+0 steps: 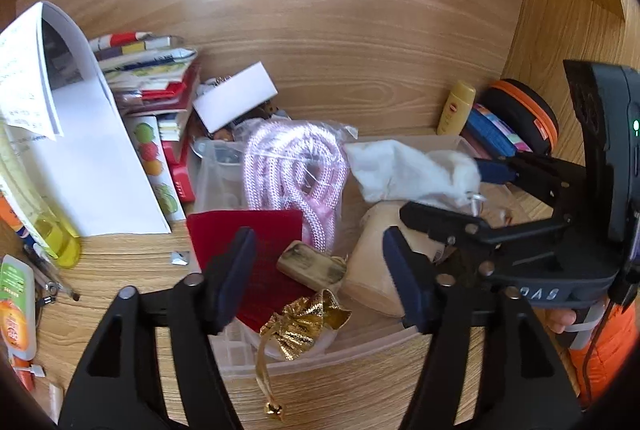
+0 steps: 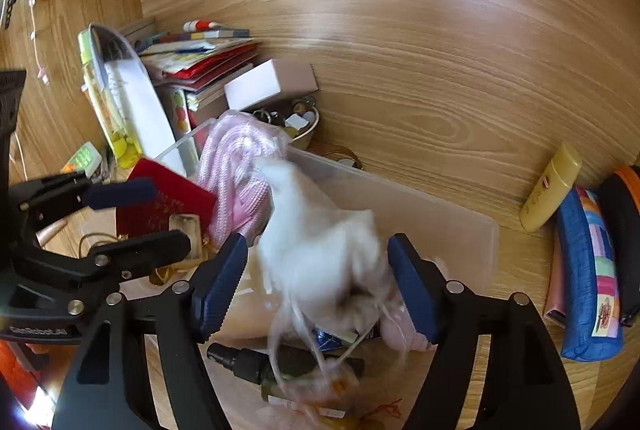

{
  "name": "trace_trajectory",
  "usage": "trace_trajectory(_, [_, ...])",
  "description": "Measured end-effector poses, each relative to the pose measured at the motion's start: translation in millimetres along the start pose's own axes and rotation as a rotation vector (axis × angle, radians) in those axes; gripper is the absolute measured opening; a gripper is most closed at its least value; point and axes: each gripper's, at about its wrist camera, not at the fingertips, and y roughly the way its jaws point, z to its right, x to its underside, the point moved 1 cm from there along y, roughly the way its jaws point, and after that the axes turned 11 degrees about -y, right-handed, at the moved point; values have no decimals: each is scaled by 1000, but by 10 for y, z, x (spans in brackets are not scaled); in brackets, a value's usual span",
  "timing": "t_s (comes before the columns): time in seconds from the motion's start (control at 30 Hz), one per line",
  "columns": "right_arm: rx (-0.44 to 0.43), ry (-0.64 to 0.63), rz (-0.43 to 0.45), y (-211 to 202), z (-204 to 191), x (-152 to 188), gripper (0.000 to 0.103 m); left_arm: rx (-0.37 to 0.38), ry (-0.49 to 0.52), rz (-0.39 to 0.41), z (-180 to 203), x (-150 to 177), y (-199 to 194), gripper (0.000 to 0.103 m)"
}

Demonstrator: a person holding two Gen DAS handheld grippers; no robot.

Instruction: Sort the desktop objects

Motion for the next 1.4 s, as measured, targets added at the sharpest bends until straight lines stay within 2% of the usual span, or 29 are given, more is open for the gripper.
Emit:
trace_trajectory(0.1, [8,-22,1,-35,-45,-13,73,-24,-4,35,-6,-14,-58,76])
trace_trajectory(0.2, [14,-30,13,-118,-64,-35,77,-16,-10,52,-9,-38,-94,83])
trace_trajectory(0.4, [65,-43,51,-408,-64,-58,85,2,-16,72,0,-47,-204,86])
trace_trajectory(0.6, [140,-92,66,-710,-124,64,88,-38,-2,127,72,16,-407,91])
trace_trajectory(1.07, [149,-84,121,-1168,-275,405,94,-139,9,152,153,348,-684,93])
trace_trajectory(1.2, [148,-75,143,-1273,-324,481,100,-138,-3,154,166,429,-743,93])
trace_trajectory(1.4, [154,-56,163,-1348,-365,568,101,-140,-34,147,158,504,-781,93])
